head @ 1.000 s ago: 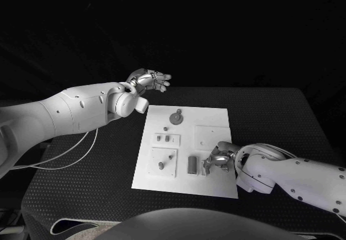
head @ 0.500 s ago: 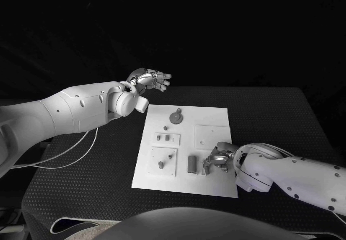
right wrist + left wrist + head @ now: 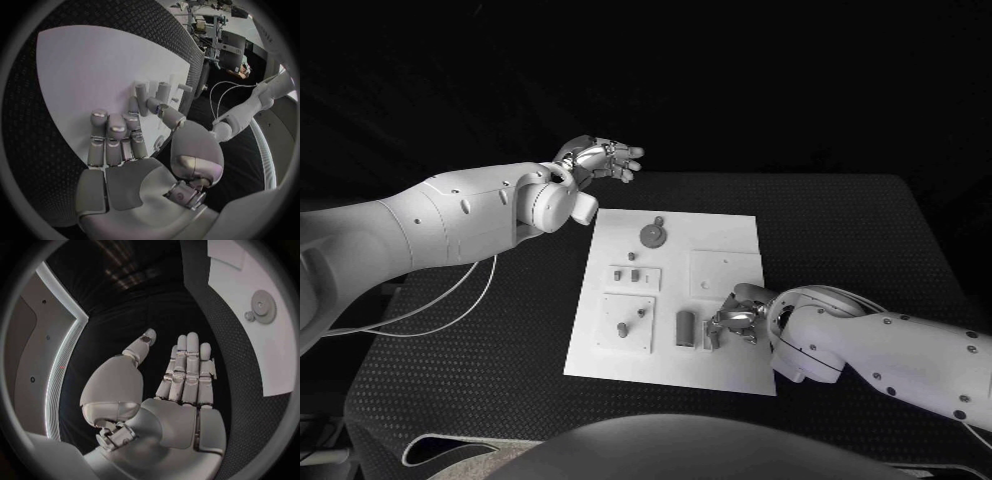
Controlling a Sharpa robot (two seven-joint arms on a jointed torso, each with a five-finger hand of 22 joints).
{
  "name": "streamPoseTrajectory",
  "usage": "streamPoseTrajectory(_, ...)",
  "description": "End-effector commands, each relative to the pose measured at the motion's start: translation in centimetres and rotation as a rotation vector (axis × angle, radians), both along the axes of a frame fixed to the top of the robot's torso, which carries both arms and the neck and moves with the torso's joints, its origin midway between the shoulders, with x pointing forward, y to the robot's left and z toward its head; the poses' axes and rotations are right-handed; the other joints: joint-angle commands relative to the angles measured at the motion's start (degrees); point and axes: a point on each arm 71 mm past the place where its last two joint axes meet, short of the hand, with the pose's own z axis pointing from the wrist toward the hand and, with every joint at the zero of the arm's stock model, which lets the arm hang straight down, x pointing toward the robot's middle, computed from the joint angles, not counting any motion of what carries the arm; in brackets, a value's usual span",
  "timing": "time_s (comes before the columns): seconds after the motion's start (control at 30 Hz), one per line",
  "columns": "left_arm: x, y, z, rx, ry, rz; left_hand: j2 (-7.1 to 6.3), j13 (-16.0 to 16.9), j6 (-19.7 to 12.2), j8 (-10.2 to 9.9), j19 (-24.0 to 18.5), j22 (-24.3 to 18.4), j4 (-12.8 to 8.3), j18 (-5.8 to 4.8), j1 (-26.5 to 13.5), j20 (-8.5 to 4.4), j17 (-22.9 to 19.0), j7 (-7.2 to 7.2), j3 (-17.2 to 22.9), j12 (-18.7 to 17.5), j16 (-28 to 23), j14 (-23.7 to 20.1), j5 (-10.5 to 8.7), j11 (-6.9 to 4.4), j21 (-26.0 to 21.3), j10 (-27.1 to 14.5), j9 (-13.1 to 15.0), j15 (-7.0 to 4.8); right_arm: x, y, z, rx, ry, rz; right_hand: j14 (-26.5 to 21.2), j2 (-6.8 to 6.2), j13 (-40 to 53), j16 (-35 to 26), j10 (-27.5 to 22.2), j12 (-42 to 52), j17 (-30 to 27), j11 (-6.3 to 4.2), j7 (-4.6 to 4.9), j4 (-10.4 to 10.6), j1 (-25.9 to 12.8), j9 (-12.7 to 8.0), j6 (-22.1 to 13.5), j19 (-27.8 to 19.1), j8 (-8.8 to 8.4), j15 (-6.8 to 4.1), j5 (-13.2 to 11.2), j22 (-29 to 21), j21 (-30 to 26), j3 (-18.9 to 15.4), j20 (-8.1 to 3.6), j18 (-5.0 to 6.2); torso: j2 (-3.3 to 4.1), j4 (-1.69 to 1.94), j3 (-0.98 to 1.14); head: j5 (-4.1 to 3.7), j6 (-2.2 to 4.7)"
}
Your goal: Assemble the parts on the task board
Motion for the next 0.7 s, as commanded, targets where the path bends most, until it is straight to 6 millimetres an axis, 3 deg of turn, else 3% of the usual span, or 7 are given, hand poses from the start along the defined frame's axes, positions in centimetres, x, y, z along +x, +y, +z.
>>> streamPoseTrajectory(0.03,-0.01,-0.26,0.11,-0.010,-0.005,-0.015,-0.04,-0.1,0.0,0.2,0.3,1.2,0.4,0.51,-0.4,0.16,0.1,0.08,0.0,0.2,-0.2,0.2,-0.15,0.01,-0.3,-0.5,-0.1,0.05,-0.59,0.52,-0.47,0.005,0.025,0.027,0.2,1.30,0.1,-0.2,0.7,-0.3,0.1,-0.51,0.34,0.2,0.5,-0.1,0.0,0.3,0.30,-0.37,-0.3,-0.1,0.3,-0.2,-0.31,0.77,0.01,0.01,0.00,0.01,0.00)
streamPoseTrajectory(0.47,-0.01,-0.25,0.10,-0.010,-0.003,-0.016,-0.05,-0.1,0.0,0.2,0.3,1.2,0.4,0.50,-0.4,0.17,0.1,0.08,0.0,0.2,-0.2,0.2,-0.16,0.02,-0.3,-0.5,-0.1,0.05,-0.93,0.80,-0.50,0.005,0.044,0.059,0.2,-1.36,0.5,-0.4,0.6,-0.4,0.4,-0.48,0.36,2.0,-1.7,-0.4,-0.1,0.3,0.42,-0.41,-2.7,-0.4,0.4,-2.6,-0.44,0.77,0.00,-0.03,0.02,0.12,-0.16)
streamPoseTrajectory(0.7,0.00,-0.25,0.10,-0.010,-0.003,-0.016,-0.07,-0.1,0.0,0.2,0.3,1.2,0.4,0.50,-0.4,0.17,0.1,0.09,0.0,0.2,-0.2,0.2,-0.16,0.02,-0.3,-0.5,-0.1,0.05,-0.94,0.87,-0.49,0.011,0.045,0.065,0.2,-2.99,0.8,-0.6,0.6,-0.5,0.6,-0.50,0.28,3.3,-1.9,-0.7,-0.2,0.2,0.56,-0.46,-6.2,-0.6,0.4,-3.3,-0.64,0.77,0.00,-0.06,0.03,0.15,-0.22)
